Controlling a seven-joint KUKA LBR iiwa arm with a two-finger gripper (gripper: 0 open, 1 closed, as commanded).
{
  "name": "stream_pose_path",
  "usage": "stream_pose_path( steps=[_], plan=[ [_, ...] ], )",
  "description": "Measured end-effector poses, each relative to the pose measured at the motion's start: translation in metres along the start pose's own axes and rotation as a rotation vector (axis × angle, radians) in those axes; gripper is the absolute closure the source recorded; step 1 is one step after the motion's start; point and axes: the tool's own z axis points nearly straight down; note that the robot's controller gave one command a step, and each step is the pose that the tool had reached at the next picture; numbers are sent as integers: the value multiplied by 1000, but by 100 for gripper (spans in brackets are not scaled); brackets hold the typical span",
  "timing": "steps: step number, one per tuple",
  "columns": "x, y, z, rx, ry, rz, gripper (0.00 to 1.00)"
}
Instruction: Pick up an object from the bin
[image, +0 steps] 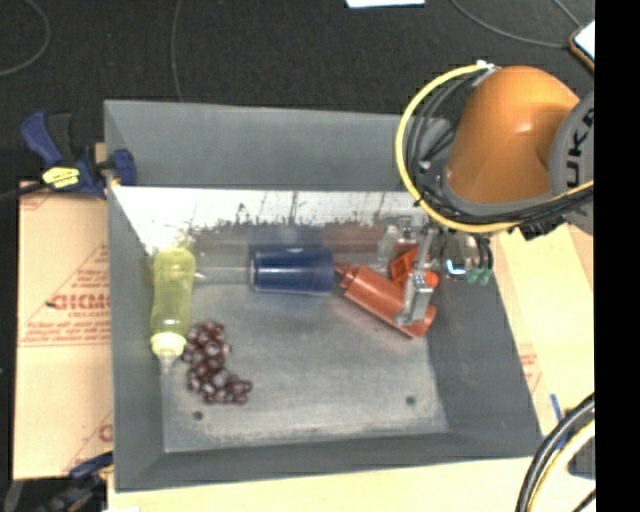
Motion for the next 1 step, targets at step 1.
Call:
stream_pose_path(
  steps=[1],
  plan=[
    [-1, 0, -5, 1, -8, -1, 0]
  ],
)
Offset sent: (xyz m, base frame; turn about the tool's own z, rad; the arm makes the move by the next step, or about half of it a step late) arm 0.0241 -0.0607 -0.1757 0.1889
